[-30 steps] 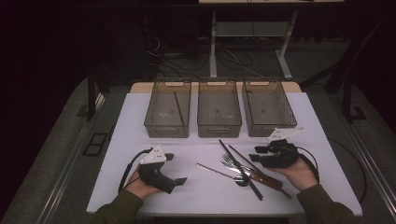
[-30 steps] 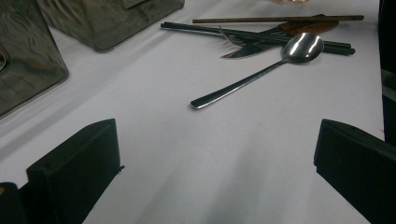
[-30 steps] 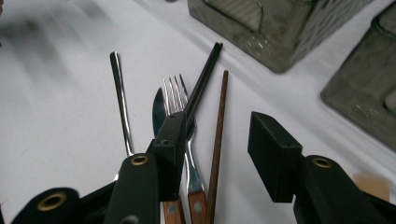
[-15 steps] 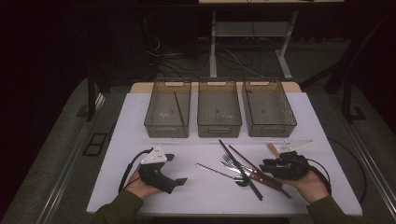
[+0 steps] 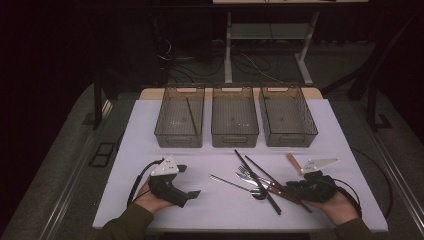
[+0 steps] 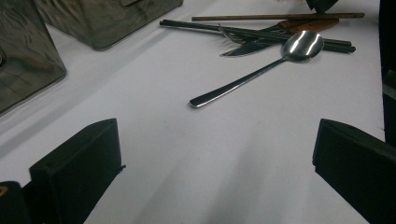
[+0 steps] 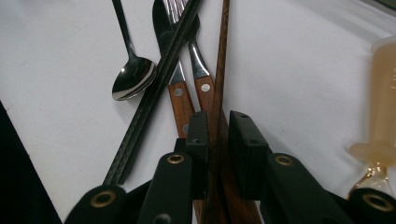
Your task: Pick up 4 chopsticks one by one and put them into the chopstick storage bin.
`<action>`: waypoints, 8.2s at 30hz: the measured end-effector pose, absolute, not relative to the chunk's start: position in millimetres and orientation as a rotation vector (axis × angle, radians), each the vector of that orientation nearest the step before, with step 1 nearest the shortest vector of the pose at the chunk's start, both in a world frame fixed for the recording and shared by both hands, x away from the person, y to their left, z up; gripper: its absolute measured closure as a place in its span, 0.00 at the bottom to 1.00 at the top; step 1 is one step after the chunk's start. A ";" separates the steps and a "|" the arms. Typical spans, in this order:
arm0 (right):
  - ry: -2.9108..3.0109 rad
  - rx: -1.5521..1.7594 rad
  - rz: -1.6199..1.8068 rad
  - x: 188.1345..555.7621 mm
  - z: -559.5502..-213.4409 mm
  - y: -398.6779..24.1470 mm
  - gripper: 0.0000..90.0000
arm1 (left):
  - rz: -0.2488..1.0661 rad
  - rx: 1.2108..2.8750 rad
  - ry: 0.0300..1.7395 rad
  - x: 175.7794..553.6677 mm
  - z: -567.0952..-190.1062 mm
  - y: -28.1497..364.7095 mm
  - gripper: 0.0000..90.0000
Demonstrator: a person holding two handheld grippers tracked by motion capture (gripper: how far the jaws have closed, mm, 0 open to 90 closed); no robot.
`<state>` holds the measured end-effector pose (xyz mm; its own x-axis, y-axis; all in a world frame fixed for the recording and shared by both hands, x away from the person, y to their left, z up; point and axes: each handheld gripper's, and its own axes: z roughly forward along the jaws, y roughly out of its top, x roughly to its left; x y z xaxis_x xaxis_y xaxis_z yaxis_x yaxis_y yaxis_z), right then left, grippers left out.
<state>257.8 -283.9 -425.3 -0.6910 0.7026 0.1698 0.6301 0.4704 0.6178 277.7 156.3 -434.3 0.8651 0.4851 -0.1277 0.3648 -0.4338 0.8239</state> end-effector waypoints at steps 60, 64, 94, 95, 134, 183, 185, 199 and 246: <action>2.492 1.169 1.115 259.4 -411.0 -297.5 0.93 | 0.148 2.077 0.598 276.4 -434.3 152.5 0.00; 2.488 1.147 1.138 259.6 -408.2 -296.1 0.93 | 0.146 2.076 0.598 277.1 -434.4 152.9 0.00; 2.475 1.061 1.294 280.1 -385.1 -263.9 0.93 | 0.158 2.057 0.622 276.7 -435.0 155.9 0.00; 2.478 1.053 1.298 281.6 -384.4 -261.9 0.93 | 0.158 2.056 0.623 276.7 -435.0 156.0 0.00; 2.461 1.025 1.299 343.0 -366.6 -183.8 0.93 | 0.164 2.057 0.633 278.3 -436.5 155.8 0.00; 2.454 1.215 1.087 482.8 -354.9 -11.8 0.93 | 0.148 2.042 0.628 277.7 -435.9 153.9 0.01; 2.450 1.229 1.076 485.9 -356.3 -6.9 0.93 | 0.148 2.045 0.624 277.8 -435.8 154.0 0.01; 2.448 1.251 1.059 493.5 -363.7 10.3 0.92 | 0.148 2.046 0.615 277.8 -434.8 153.4 0.01; 2.488 1.038 1.263 400.9 -341.3 -117.6 0.32 | 0.159 2.051 0.632 278.1 -434.0 153.7 0.00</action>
